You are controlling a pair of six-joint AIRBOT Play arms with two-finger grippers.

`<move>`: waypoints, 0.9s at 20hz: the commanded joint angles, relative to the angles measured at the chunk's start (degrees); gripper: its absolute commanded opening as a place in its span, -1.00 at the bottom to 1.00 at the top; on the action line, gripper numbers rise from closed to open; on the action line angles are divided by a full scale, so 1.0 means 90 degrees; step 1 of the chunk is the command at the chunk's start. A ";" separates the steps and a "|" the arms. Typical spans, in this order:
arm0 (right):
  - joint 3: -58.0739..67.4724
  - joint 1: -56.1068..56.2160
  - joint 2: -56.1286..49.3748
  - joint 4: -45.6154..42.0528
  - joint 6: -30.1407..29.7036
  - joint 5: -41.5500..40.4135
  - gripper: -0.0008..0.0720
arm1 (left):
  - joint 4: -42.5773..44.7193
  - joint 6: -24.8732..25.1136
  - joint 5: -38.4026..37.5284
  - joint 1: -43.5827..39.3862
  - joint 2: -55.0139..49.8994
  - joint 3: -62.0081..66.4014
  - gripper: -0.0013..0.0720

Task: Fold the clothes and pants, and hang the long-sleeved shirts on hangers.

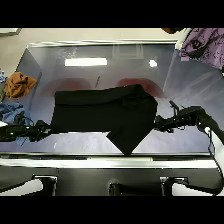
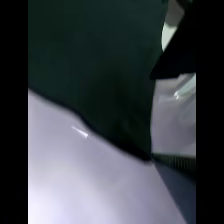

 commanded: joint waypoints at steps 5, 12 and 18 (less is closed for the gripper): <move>0.0007 0.0000 0.0515 0.0039 0.0238 -0.0141 -0.91 | -0.0044 -0.0117 0.0709 -0.0219 -0.0311 -0.0002 -0.93; 0.1858 0.0355 0.0981 0.0216 0.0277 -0.0197 -0.91 | -0.0134 -0.0396 0.0104 -0.0962 0.0163 0.1797 -0.93; 0.6426 0.0794 0.1032 -0.0651 0.1486 -0.0185 -0.91 | -0.0019 -0.1110 -0.0311 -0.1486 0.0627 0.6256 -0.93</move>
